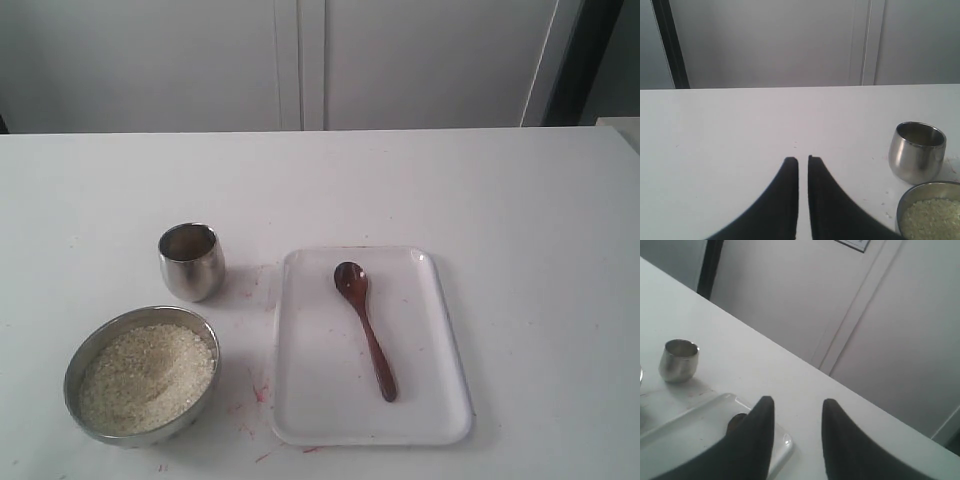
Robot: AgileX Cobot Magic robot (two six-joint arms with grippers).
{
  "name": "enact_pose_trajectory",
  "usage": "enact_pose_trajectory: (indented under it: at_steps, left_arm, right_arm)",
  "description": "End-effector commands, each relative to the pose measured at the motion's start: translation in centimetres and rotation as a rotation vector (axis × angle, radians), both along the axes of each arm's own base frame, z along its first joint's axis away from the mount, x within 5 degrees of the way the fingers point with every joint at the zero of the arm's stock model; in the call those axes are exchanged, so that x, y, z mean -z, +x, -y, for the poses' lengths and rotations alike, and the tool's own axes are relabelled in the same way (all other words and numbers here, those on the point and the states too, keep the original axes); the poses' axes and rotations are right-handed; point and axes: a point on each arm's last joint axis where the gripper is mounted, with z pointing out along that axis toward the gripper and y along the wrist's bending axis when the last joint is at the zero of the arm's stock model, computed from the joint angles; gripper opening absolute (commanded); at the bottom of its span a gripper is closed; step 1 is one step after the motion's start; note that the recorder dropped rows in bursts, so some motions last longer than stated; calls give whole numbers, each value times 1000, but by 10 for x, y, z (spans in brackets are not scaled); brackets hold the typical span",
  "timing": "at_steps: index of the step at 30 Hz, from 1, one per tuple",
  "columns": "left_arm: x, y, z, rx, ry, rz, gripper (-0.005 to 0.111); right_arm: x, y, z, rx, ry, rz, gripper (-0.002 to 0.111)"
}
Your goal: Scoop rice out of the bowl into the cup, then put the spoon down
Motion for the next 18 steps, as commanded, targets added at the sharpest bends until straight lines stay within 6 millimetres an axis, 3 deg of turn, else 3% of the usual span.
enact_pose_trajectory:
  at_steps: [1, 9, 18]
  left_arm:
    - [-3, -1, 0, 8, -9, 13, 14]
    - [-3, -1, 0, 8, -9, 13, 14]
    - [-3, -1, 0, 8, -9, 13, 14]
  right_arm:
    - [7, 0, 3, 80, 123, 94, 32]
    - [21, -1, 14, 276, 193, 260, 32]
    - [44, -1, 13, 260, 270, 297, 32]
